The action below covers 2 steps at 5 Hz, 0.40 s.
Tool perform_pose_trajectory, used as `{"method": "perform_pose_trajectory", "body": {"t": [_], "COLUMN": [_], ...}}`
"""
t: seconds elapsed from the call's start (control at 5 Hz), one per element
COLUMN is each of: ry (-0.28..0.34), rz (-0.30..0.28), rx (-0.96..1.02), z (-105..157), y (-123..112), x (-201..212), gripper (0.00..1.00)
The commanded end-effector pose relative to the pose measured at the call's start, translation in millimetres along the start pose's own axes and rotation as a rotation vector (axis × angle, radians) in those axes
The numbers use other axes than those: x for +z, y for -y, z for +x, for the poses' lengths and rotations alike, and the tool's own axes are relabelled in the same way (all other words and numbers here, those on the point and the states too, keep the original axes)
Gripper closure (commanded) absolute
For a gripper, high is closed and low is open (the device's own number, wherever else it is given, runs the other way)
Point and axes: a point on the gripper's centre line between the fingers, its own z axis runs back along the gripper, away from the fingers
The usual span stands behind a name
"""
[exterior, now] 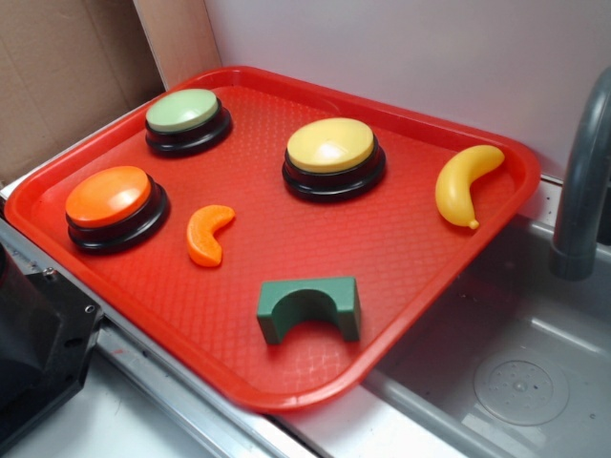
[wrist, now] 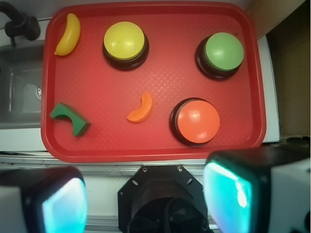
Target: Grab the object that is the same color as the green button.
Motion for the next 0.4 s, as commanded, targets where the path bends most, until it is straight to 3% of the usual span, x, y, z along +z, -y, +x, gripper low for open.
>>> {"method": "perform_pose_trajectory", "body": {"t": [0.0,0.2], "ry": [0.0,0.038], "rz": [0.0,-0.039], "rx": [0.0,-0.22], "z": [0,18], "y": [0,41], "x": [0,4], "gripper": [0.0,0.0]}}
